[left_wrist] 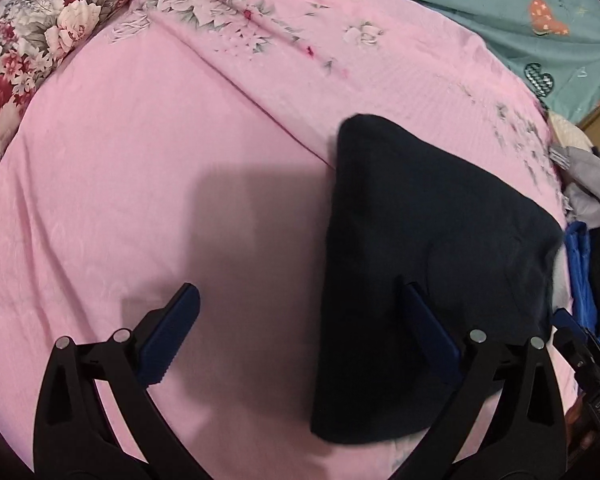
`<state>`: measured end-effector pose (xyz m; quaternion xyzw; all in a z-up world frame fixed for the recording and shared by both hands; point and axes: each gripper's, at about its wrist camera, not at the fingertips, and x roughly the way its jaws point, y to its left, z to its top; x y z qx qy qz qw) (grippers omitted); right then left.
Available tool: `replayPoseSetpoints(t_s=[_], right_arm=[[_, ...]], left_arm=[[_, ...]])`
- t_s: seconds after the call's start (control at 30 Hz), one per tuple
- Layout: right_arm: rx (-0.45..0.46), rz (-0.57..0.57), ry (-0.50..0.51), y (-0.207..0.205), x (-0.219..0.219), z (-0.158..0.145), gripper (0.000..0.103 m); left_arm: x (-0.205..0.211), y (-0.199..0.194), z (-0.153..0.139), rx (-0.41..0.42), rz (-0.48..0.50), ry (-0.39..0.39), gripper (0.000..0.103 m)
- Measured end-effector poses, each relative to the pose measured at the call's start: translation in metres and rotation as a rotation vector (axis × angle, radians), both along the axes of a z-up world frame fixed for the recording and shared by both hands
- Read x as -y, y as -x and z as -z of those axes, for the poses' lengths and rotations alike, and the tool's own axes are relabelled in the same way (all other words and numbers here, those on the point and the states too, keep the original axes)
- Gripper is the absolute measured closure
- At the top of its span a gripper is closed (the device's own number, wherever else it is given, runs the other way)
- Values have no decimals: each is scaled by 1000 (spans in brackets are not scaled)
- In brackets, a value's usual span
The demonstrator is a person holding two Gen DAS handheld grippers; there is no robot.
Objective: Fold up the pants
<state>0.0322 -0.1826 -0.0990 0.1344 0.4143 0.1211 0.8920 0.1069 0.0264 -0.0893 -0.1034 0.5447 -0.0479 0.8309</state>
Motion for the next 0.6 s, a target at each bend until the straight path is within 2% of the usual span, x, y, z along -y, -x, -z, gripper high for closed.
replayPoseSetpoints(t_s=[0.1,0.17,0.23,0.33,0.47,0.53,0.6], right_arm=[[22,-19,-11,17,-3,-12,61],[9,-28,-4,26,-3,-11,53],[-28,-6,12,26,0,0,45],[-140,36,45,18,4,29,45],[-90,42,-29,20,19,23,42],[-75,71,-32,18,27,16,32],[-45,101,-62,18,37,9,28]], left_arm=[[11,17,-1,1,63,42,2],[22,18,7,-29,80,19,2],[24,21,6,-19,67,2,2],[24,22,3,-16,71,-5,2],[24,21,1,-17,76,3,2],[23,19,0,-20,80,6,2],[24,15,-1,-23,78,17,2]])
